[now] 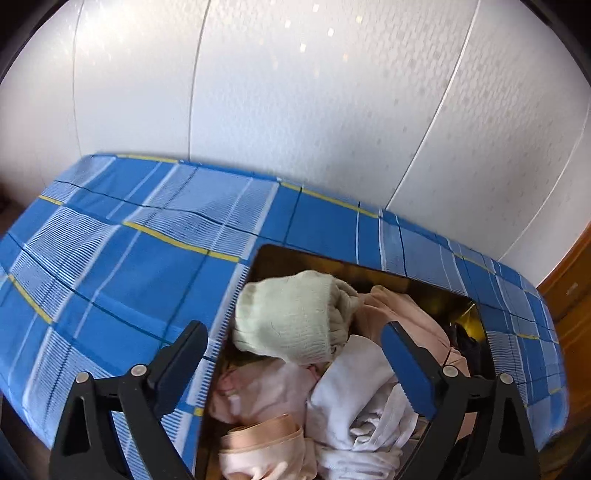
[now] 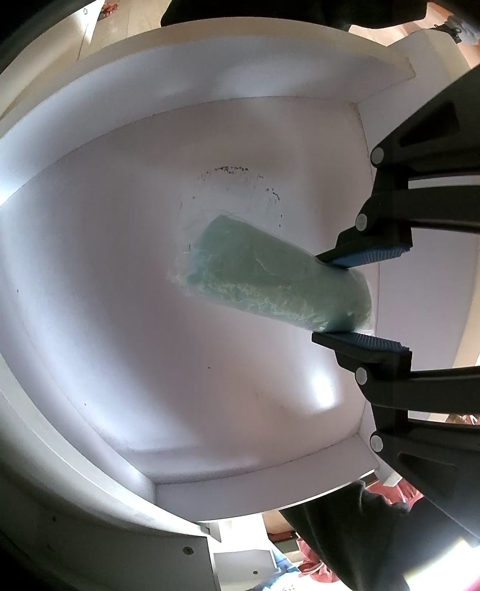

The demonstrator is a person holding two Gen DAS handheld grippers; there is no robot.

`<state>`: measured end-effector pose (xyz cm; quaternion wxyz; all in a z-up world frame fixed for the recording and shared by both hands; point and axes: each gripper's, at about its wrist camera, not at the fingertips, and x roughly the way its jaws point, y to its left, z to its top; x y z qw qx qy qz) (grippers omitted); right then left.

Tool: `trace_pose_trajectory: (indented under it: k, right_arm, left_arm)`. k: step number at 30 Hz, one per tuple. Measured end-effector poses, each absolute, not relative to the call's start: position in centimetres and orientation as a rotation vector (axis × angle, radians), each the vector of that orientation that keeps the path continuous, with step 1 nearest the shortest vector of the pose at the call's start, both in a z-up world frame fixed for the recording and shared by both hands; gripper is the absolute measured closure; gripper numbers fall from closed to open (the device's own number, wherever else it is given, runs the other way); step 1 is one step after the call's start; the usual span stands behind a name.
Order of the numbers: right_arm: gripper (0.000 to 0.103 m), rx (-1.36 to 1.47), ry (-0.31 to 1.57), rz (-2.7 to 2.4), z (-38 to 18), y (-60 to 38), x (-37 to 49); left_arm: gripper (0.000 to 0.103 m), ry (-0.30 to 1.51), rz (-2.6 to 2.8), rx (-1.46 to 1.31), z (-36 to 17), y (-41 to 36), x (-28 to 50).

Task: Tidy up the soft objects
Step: 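Lower the cream knit roll into the gold tray and open the left tool, then lift the mint plastic bundle out of the cubby toward the gold tray with right tool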

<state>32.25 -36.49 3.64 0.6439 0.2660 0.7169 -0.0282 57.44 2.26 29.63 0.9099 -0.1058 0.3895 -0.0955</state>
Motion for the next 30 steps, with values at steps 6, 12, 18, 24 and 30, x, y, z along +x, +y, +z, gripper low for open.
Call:
trace_pose_trajectory:
  k: [6,12,18,24,30]
  right_arm:
    - [0.070,0.595,1.625,-0.077,3.8,-36.3,32.0]
    - [0.070,0.574,1.620,-0.080,4.0,-35.6,31.9]
    - [0.070,0.571,1.614,-0.092,4.3,-35.5,32.0]
    - [0.070,0.561,1.599,-0.096,4.7,-35.0,31.7]
    - [0.070,0.547,1.575,-0.102,5.4,-34.7,31.1]
  left_arm:
    - [0.007,0.738,-0.225,-0.161,30.3,2.6,54.9]
    - [0.006,0.684,-0.267,-0.122,29.9,2.6,50.9]
    - [0.005,0.616,-0.323,-0.068,29.2,1.9,45.5]
    - [0.003,0.607,-0.339,-0.009,28.0,0.6,40.5]
    - [0.003,0.665,-0.305,-0.005,26.3,-0.1,37.7]
